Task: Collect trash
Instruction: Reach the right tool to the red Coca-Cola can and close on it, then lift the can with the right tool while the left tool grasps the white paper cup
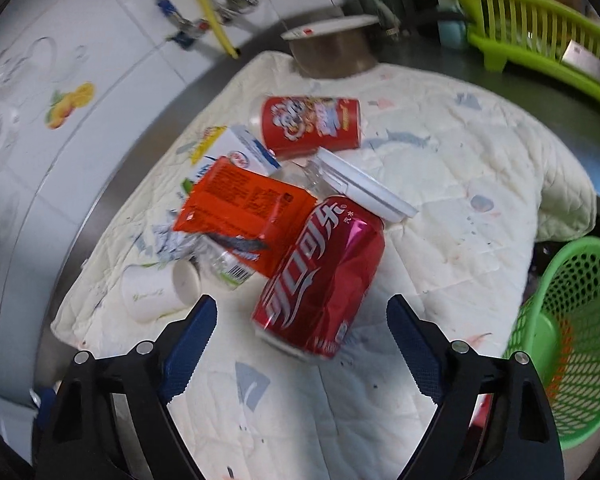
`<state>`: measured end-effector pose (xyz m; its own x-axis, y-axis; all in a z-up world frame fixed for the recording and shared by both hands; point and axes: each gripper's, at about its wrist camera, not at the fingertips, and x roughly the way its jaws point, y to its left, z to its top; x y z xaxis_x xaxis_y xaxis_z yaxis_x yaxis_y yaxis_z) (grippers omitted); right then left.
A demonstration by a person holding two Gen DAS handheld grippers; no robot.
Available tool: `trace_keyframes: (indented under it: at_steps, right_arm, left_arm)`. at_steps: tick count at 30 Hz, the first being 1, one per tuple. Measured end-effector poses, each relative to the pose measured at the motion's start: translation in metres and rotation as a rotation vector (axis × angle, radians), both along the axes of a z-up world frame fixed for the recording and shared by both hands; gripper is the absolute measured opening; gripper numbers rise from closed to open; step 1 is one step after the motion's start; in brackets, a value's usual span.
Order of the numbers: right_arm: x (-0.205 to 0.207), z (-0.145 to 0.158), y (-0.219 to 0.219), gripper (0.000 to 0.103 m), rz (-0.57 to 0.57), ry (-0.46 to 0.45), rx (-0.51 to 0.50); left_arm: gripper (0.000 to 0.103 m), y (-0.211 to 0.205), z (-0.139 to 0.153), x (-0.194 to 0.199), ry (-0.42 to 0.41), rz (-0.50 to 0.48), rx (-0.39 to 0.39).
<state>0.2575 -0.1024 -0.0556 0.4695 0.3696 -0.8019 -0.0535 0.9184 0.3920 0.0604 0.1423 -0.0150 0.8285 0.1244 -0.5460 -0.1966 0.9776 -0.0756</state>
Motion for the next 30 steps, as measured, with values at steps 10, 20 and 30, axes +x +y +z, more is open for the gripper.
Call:
trace_keyframes:
  at_steps: [10, 20, 30]
  right_arm:
    - [0.035, -0.039, 0.001, 0.077, -0.043, 0.151, 0.103]
    - [0.037, -0.053, -0.008, 0.068, -0.036, 0.181, 0.152]
    - [0.009, -0.044, -0.034, 0.064, 0.019, 0.143, 0.217]
  left_arm:
    - [0.079, 0.013, -0.018, 0.049, 0.031, -0.037, -0.039]
    - [0.076, 0.022, -0.043, 0.113, 0.099, -0.086, -0.092]
    - [0.063, 0.02, -0.059, 0.144, 0.15, -0.132, -0.095]
